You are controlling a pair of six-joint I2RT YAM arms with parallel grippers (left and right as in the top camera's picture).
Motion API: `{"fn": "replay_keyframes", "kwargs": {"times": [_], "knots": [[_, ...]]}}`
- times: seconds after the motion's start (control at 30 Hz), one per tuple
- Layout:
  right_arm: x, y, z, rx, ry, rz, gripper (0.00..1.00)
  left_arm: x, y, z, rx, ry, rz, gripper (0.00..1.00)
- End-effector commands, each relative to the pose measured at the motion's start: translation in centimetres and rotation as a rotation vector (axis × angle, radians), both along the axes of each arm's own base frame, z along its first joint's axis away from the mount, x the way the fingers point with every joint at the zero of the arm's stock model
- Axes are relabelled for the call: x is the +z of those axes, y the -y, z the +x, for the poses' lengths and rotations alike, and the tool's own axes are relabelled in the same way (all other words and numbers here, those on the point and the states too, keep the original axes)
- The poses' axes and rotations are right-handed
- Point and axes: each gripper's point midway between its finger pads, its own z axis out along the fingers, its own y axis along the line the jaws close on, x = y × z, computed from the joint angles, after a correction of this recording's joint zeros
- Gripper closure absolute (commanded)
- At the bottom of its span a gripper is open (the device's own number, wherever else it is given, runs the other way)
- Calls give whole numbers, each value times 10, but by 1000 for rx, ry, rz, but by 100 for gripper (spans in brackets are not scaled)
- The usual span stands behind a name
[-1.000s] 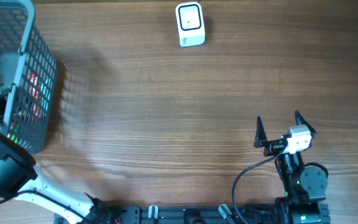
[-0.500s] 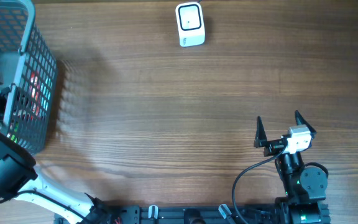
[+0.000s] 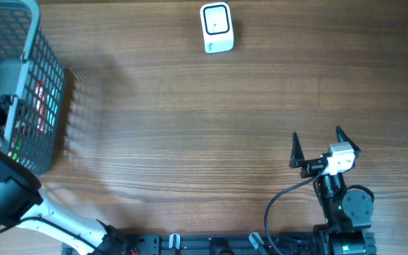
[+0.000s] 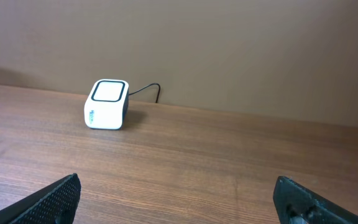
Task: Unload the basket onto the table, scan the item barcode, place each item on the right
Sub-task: 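Grasp the green-lidded jar in the basket with the left gripper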
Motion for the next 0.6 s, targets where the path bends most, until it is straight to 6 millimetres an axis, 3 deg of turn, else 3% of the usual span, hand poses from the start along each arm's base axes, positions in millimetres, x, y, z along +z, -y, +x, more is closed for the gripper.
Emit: {"fn": "replay_keyframes", "kwargs": {"times": [0.0, 0.03, 0.23, 0.47, 0.57], "knots": [[1, 3, 0, -16, 6, -1, 0, 98, -16, 18, 11, 174, 164, 46], [1, 3, 0, -16, 6, -1, 0, 122, -17, 19, 19, 215, 198, 46], [1, 3, 0, -16, 6, -1, 0, 223, -8, 11, 69, 403, 333, 46], [1, 3, 0, -16, 6, -1, 0, 316, 29, -19, 93, 594, 421, 43], [1, 3, 0, -16, 6, -1, 0, 351, 59, -27, 76, 706, 387, 44]]}}
